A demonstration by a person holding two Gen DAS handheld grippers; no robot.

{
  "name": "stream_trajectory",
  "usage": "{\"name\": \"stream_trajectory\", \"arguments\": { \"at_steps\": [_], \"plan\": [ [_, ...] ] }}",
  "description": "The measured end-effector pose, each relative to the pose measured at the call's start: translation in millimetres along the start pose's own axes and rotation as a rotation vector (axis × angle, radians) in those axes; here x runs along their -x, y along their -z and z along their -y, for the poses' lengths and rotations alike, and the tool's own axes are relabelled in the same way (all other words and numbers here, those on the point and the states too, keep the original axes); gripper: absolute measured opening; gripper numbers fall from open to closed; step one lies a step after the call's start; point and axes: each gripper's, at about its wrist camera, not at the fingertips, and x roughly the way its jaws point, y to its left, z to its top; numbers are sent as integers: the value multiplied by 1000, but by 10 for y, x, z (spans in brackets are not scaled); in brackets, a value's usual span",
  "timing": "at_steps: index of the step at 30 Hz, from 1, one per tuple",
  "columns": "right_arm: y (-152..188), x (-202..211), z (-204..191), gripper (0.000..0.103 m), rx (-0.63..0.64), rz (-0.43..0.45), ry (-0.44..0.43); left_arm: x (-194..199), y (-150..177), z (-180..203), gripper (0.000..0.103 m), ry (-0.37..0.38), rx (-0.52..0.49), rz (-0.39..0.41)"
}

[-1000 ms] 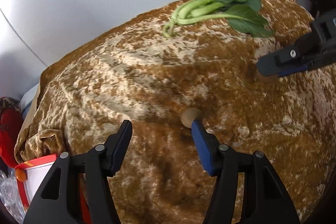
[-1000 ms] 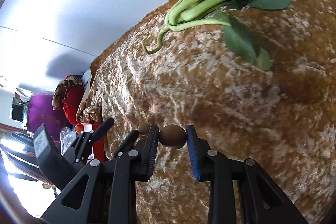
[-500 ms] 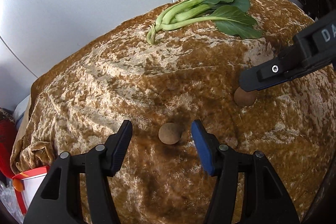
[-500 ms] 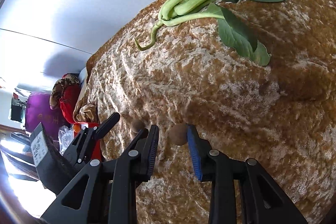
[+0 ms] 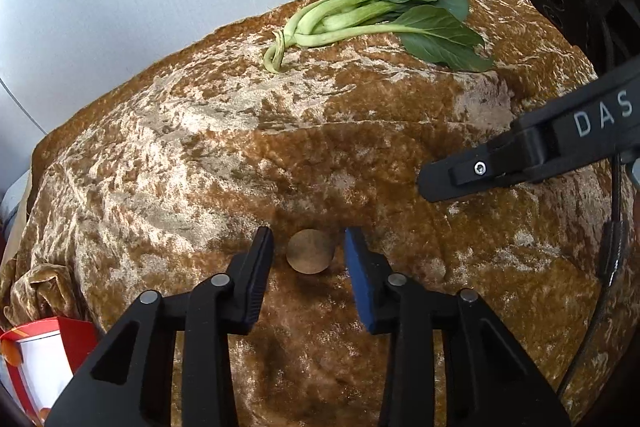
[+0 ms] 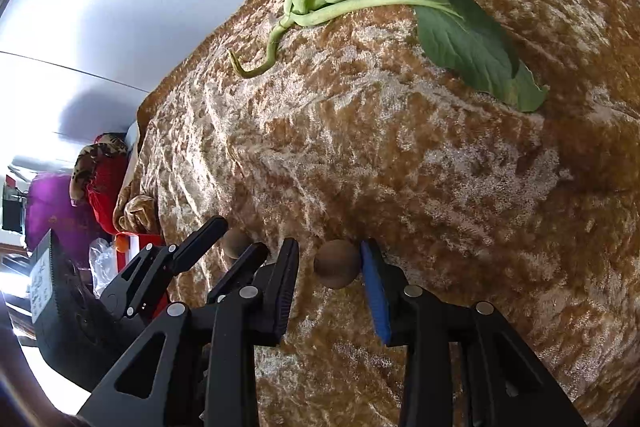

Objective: Organize fruits
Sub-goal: 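Grasp a brown nut with the left gripper while the right gripper grasps the last nut, then carry both nuts into the tray and open both grippers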

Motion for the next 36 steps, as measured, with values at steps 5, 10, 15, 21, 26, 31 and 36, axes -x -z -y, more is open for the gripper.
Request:
{"name": "stream_trajectory", "arguments": {
  "at_steps": [5, 10, 15, 21, 26, 31, 36],
  "plan": [
    [-4, -24, 6, 34, -1, 0, 0, -23, 8, 24, 25, 11, -5, -9],
    [4, -52, -48, 31, 31, 5, 40, 10, 39, -3, 22, 24, 17, -10],
    [8, -39, -88, 25, 42, 17, 48, 82, 106, -49, 21, 29, 45, -3],
    [25, 35, -203, 25, 70, 33, -17, 313, 165, -231, 21, 19, 101, 26],
    [79, 56, -505, 25, 143, 62, -93, 727, 305, -494, 21, 10, 179, 82],
    [249, 9, -1008, 25, 258, 75, -187, 1195, 595, -853, 21, -49, 251, 126],
    [529, -70, -1561, 25, 396, 61, -272, 1553, 950, -1278, 21, -174, 339, 131]
  ]
}}
